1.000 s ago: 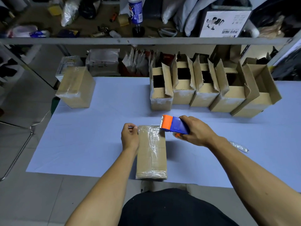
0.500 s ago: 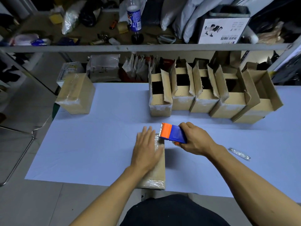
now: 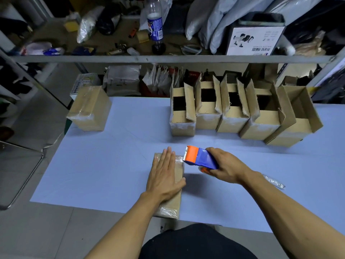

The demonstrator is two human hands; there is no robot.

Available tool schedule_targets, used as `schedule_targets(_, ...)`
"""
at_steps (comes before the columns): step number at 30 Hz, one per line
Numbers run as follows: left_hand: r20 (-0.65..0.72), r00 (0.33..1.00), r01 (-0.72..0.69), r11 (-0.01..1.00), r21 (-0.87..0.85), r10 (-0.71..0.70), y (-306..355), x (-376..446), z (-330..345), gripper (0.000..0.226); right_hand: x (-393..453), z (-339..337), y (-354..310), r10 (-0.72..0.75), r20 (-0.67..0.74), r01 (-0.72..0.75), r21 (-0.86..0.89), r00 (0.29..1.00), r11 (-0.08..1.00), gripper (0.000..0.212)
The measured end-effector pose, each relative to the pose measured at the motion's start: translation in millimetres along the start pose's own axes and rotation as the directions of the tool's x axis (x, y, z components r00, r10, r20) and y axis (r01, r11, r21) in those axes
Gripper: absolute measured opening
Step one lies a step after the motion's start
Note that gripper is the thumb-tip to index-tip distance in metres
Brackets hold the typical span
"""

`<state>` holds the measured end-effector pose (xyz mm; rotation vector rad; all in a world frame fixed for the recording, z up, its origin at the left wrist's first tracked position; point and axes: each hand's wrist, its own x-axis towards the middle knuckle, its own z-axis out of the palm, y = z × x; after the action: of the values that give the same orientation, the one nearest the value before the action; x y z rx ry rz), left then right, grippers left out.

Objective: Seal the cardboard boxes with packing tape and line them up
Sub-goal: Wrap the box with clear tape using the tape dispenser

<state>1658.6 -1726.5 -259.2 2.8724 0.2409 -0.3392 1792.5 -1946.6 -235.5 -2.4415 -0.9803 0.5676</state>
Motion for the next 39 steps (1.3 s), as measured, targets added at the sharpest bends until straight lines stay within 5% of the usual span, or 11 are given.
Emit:
schedule_targets(8, -0.006, 1.000, -0.010, 1.000, 0.002, 0.010, 3, -1, -1, 0.092, -12, -18, 11, 0.090, 0.034, -0.078, -0.264, 0.995, 0.961, 0.077)
schedule_targets(13, -0.018, 1.000, -0.014, 1.000, 0.015, 0.014, 5, 1, 0, 0.096, -2, -3, -25, 0.129, 0.007, -0.115, -0.395, 0.992, 0.911, 0.069)
schedule_targets(25, -0.061, 0.998, -0.004, 0.999, -0.049, 0.001, 15, 4, 8, 0.095, 45, 38, -87, 0.356, -0.203, -0.408, -0.379, 0.912, 0.830, 0.040)
schedule_targets(30, -0.045, 0.999, -0.036, 0.986, -0.165, 0.029, 9, 5, 4, 0.099, 46, 54, -76, 0.451, -0.195, -0.490, -0.276, 0.871, 0.827, 0.068)
schedule_targets(32, -0.136, 0.991, -0.052, 0.912, -0.408, -0.004, 2, 3, -3, 0.083, 42, 58, -70, 0.503, -0.162, -0.528, -0.221, 0.849, 0.820, 0.069)
schedule_targets(35, -0.284, 0.923, 0.014, 0.758, -0.652, -0.261, -16, 0, -12, 0.050, 39, 72, -52, 0.550, -0.065, -0.553, -0.128, 0.833, 0.823, 0.074)
schedule_targets(39, -0.112, 0.886, 0.198, 0.585, -0.786, -0.451, -38, 7, -15, 0.043, 27, 88, -47, 0.587, -0.041, -0.575, 0.155, 0.808, 0.803, 0.045)
